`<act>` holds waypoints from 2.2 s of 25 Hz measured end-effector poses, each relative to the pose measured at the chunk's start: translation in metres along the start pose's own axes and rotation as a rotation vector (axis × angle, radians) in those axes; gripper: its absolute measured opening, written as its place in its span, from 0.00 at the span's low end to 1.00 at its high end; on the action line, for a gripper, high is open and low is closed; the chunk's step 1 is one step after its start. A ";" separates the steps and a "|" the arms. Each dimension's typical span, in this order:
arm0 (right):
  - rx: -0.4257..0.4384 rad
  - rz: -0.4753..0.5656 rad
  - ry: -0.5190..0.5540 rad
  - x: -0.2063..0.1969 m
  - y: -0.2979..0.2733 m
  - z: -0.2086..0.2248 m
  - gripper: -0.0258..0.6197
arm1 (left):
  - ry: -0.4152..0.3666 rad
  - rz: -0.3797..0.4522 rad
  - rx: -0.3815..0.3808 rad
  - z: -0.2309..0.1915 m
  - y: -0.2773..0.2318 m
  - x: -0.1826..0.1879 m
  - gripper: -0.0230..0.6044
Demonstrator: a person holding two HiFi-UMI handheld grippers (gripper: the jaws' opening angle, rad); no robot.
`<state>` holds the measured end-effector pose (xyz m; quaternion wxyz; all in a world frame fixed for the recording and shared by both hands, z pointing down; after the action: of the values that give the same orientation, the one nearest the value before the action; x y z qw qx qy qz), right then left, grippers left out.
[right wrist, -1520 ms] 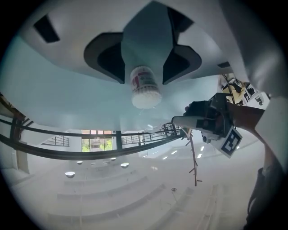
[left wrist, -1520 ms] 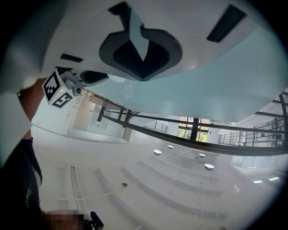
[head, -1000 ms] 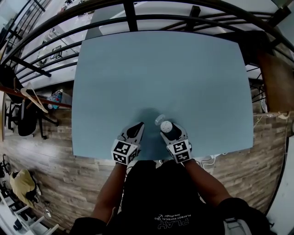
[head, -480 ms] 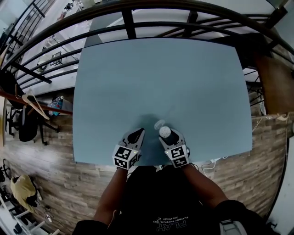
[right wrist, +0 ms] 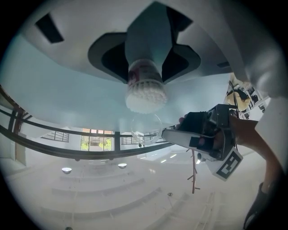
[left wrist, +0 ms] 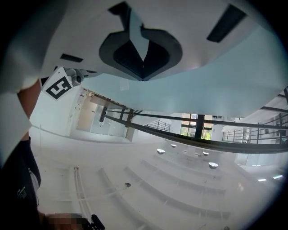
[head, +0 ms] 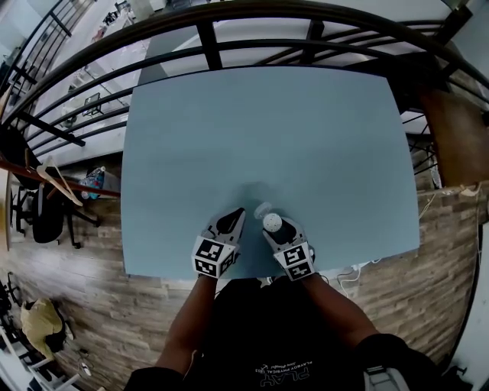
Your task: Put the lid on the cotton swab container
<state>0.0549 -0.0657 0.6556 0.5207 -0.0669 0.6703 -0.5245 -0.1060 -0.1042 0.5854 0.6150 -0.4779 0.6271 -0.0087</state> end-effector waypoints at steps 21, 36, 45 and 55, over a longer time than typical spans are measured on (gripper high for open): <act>-0.006 -0.002 0.023 -0.002 0.002 -0.002 0.42 | -0.070 -0.028 -0.092 0.038 -0.012 0.014 0.05; -0.020 0.005 0.050 -0.003 -0.002 -0.004 0.42 | -0.178 -0.097 -0.170 0.058 -0.025 0.004 0.05; -0.029 0.004 0.054 -0.003 -0.003 -0.004 0.42 | -0.235 -0.193 -0.191 0.063 -0.036 -0.001 0.05; -0.035 0.002 0.059 -0.003 -0.004 -0.005 0.42 | -0.310 -0.238 -0.160 0.069 -0.041 -0.005 0.05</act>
<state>0.0512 -0.0624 0.6602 0.5000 -0.0600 0.6944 -0.5140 -0.0296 -0.0839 0.5966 0.6590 -0.5915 0.4627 0.0420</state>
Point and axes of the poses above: the fingertips, and each gripper's own axes: y backward along the fingers, z to its right, x out of its top, the point moved 7 cm from there along y, backward along the fingers, and after that the axes turned 14 degrees about -z, right-handed, at the moved point
